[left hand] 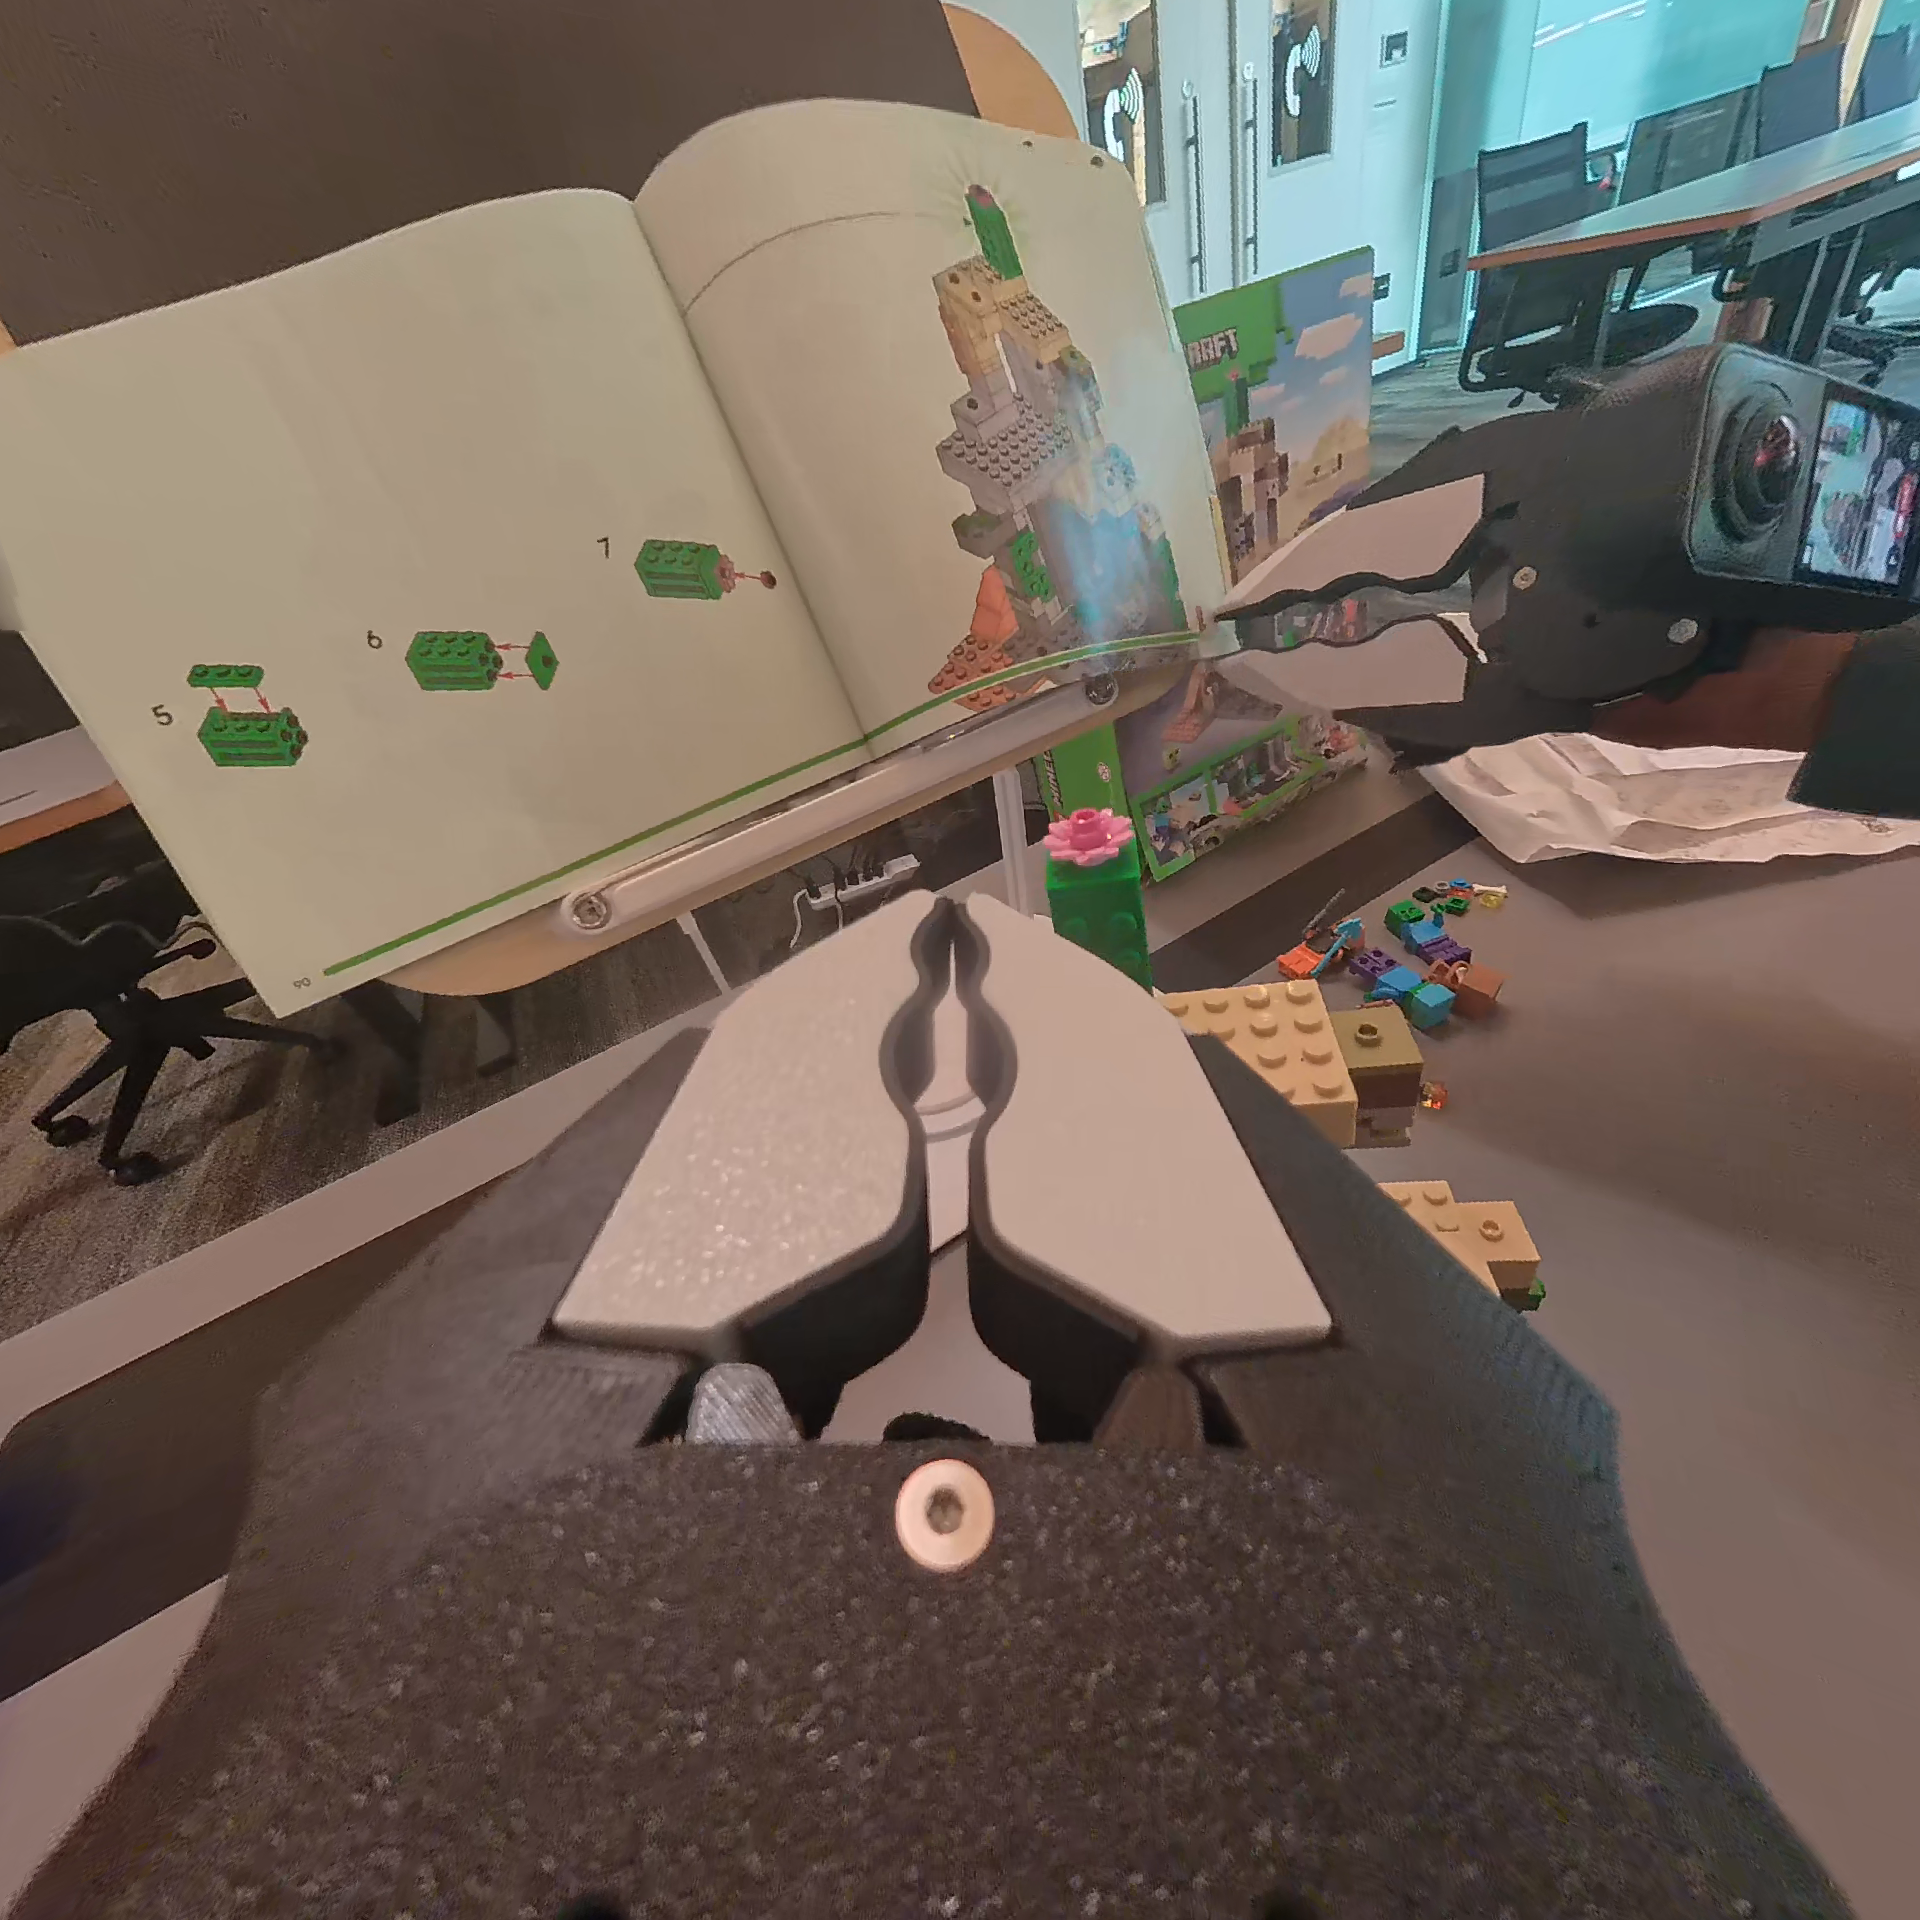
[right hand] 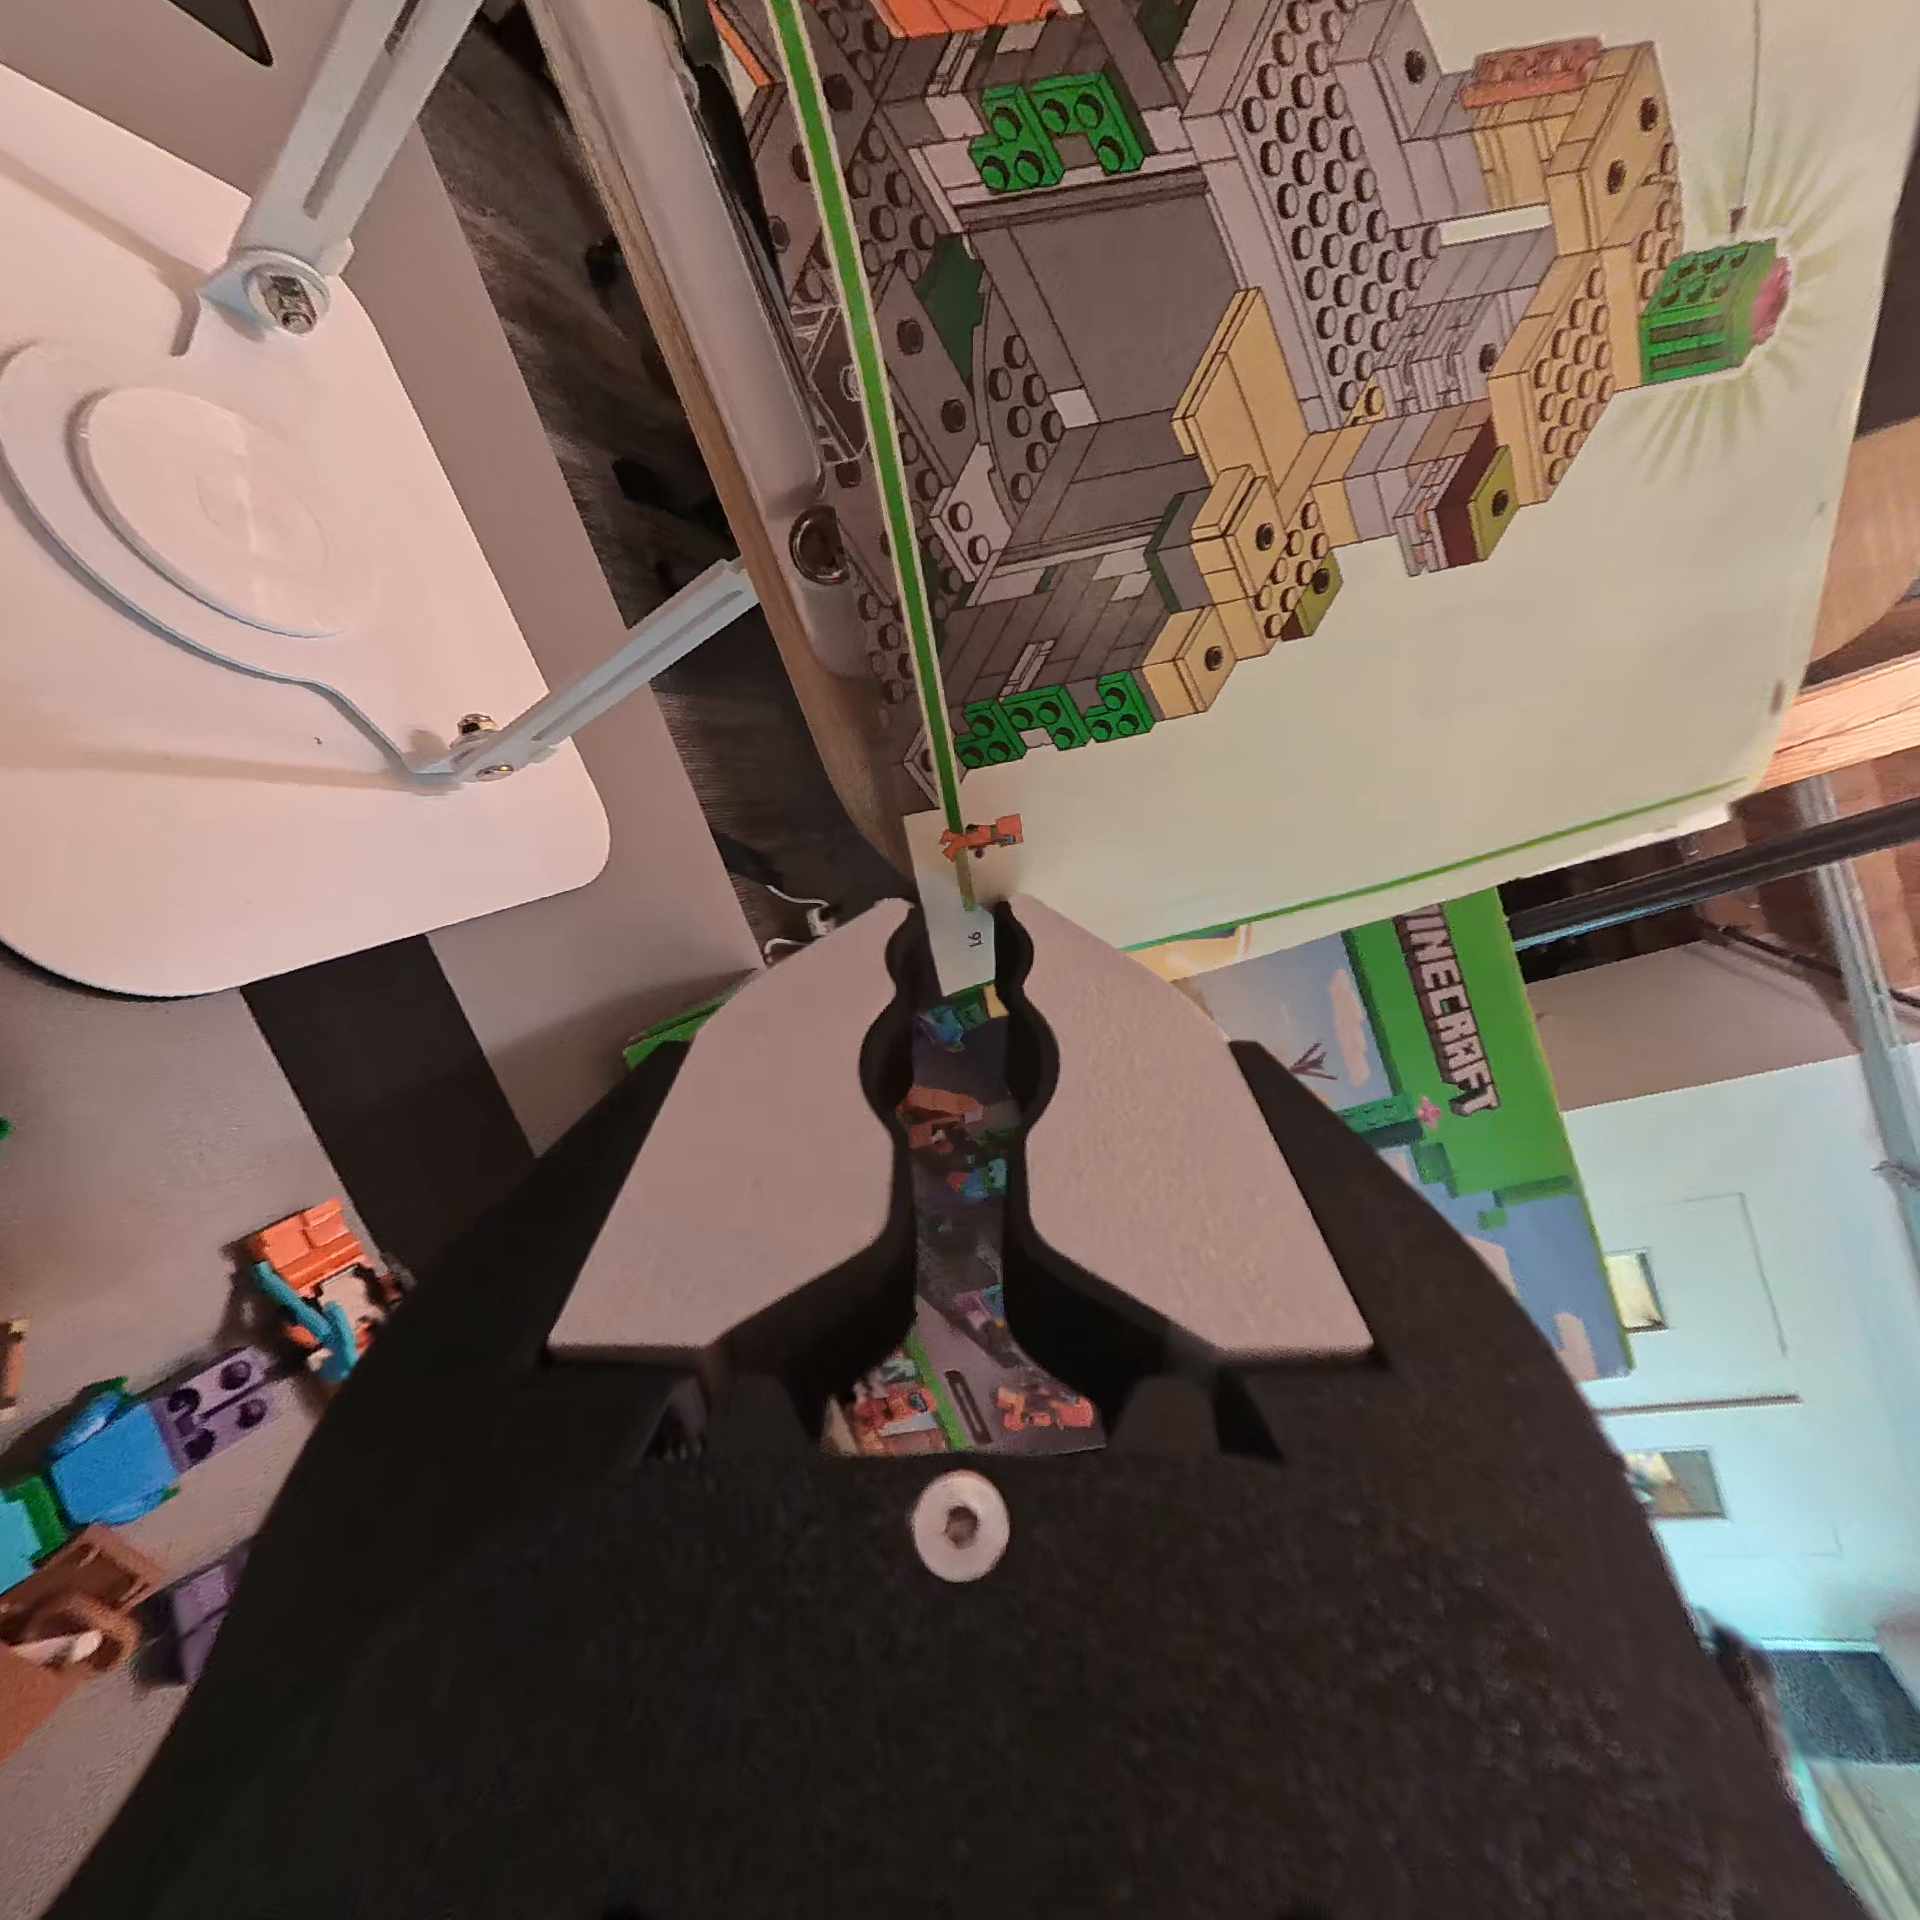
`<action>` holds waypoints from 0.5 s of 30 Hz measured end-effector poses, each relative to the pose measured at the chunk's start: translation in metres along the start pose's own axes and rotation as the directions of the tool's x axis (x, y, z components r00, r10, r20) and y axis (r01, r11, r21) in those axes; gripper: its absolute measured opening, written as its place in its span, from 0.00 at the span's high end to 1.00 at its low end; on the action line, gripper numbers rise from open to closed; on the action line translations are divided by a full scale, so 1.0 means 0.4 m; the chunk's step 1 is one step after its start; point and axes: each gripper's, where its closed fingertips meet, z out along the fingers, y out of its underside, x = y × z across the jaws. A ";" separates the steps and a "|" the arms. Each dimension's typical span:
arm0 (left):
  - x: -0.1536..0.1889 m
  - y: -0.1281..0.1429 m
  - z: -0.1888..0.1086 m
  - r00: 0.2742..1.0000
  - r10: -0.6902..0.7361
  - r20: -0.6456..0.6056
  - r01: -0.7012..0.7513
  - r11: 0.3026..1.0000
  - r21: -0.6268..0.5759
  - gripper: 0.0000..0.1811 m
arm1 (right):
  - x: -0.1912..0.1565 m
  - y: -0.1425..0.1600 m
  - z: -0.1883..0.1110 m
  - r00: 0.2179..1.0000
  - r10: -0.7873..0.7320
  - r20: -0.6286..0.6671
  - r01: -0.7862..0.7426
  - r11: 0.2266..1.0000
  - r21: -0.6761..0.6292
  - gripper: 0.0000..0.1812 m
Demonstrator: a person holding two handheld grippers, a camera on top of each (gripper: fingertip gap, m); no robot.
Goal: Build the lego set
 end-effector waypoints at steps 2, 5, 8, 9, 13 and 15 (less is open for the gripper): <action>0.002 0.002 0.001 1.000 0.001 -0.002 -0.001 1.000 -0.002 1.00 | 0.002 0.001 0.003 1.000 -0.010 -0.010 0.010 1.000 0.003 0.95; 0.003 0.003 0.002 1.000 0.005 -0.004 -0.005 1.000 -0.004 1.00 | -0.001 -0.003 0.000 1.000 -0.014 -0.008 0.014 1.000 0.015 0.97; 0.003 0.008 0.004 1.000 0.003 -0.005 -0.003 1.000 -0.009 1.00 | -0.009 -0.010 -0.010 0.999 -0.019 0.026 0.019 0.999 0.026 0.99; 0.003 0.011 0.005 1.000 0.001 -0.007 -0.001 1.000 -0.011 1.00 | -0.010 -0.009 -0.013 0.999 -0.023 0.041 0.022 0.999 0.024 1.00; 0.009 0.015 0.010 1.000 -0.008 -0.020 0.008 1.000 -0.017 1.00 | -0.021 -0.007 -0.026 0.989 -0.014 0.147 0.009 1.000 0.030 1.00; 0.016 0.014 0.011 1.000 -0.002 -0.029 0.002 1.000 -0.020 1.00 | -0.027 -0.006 -0.030 0.975 -0.002 0.221 -0.004 1.000 0.028 1.00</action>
